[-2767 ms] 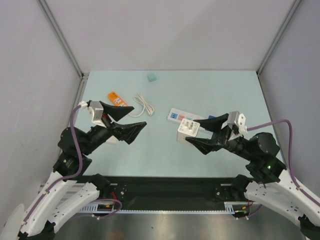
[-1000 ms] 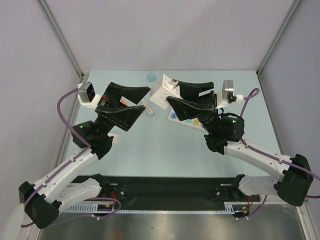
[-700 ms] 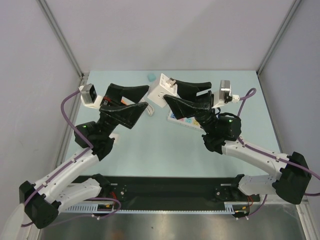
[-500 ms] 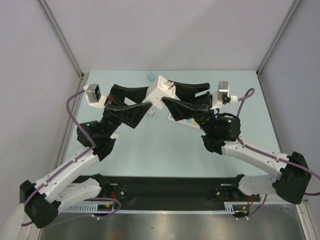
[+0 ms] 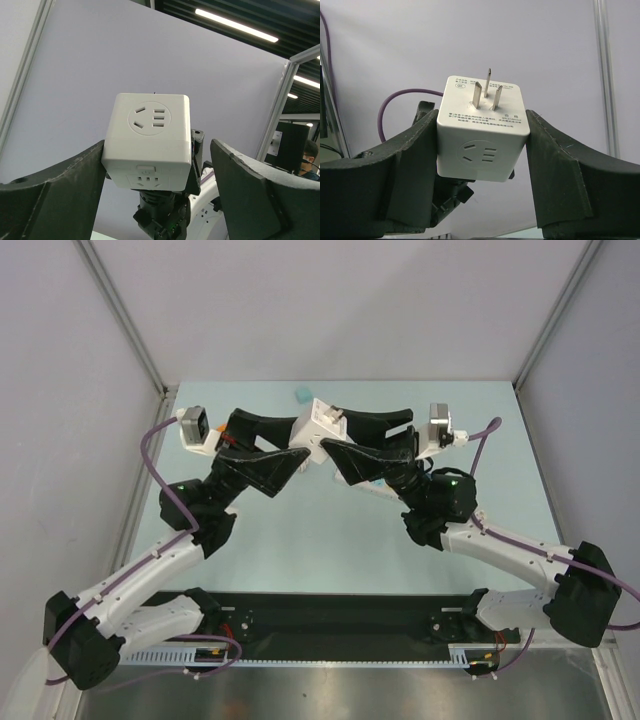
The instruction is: Insert the plug
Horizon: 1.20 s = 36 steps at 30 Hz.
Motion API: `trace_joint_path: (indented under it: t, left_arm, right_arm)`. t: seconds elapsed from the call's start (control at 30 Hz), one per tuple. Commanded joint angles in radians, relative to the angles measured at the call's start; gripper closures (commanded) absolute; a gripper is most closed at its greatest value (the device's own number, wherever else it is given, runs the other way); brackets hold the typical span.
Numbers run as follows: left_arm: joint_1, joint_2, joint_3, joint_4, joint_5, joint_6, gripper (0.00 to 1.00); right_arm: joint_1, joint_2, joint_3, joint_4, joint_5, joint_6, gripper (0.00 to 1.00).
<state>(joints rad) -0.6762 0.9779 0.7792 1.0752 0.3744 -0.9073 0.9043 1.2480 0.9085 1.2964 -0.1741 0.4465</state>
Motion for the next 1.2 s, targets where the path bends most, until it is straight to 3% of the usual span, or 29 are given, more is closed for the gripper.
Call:
trace_joint_path:
  t: [0.0,0.2,0.33,0.4,0.43,0.57,0.63,0.7,0.73,0.9,1.0,1.1,1.17]
  left_arm:
    - [-0.005,0.013,0.008,0.089,0.084,-0.033,0.14]
    - [-0.005,0.025,-0.006,0.114,0.092,-0.062,0.27]
    - [-0.003,0.024,0.008,0.088,0.107,-0.062,0.47]
    - [-0.005,0.030,0.025,0.049,0.127,-0.062,0.57]
    - [-0.005,0.030,0.023,0.046,0.135,-0.070,0.69]
    - [-0.002,-0.005,0.008,0.000,0.145,-0.048,0.88]
    - [0.000,-0.034,0.028,-0.127,0.164,0.004,1.00]
    - [0.001,-0.057,0.023,-0.250,0.173,0.034,1.00]
    - [0.001,-0.082,0.017,-0.274,0.175,0.057,1.00]
    - [0.003,-0.128,-0.050,-0.365,0.213,0.064,1.00]
    - [0.003,-0.143,-0.075,-0.377,0.242,0.062,1.00]
    - [0.004,-0.133,-0.064,-0.399,0.287,0.064,1.00]
    - [0.003,-0.119,-0.054,-0.437,0.323,0.073,1.00]
  right_arm:
    - [-0.018,0.001,-0.013,0.201,0.015,0.046,1.00]
    - [-0.021,-0.004,-0.037,0.208,0.021,0.050,1.00]
    - [-0.019,-0.016,-0.066,0.208,0.010,0.052,1.00]
    - [-0.018,-0.039,-0.103,0.201,0.015,0.044,0.95]
    - [-0.024,-0.051,-0.115,0.186,0.005,0.049,0.91]
    - [-0.062,-0.126,-0.164,0.052,-0.054,0.092,0.66]
    - [-0.106,-0.199,-0.203,-0.051,-0.106,0.124,0.55]
    - [-0.142,-0.257,-0.227,-0.162,-0.155,0.147,0.26]
    - [-0.187,-0.309,-0.233,-0.204,-0.183,0.171,0.23]
    - [-0.278,-0.403,-0.192,-0.515,-0.350,0.181,0.13]
    - [-0.291,-0.404,-0.157,-0.607,-0.460,0.184,0.10]
    - [-0.291,-0.378,-0.143,-0.594,-0.542,0.236,0.00]
    - [-0.291,-0.375,-0.161,-0.551,-0.554,0.265,0.00]
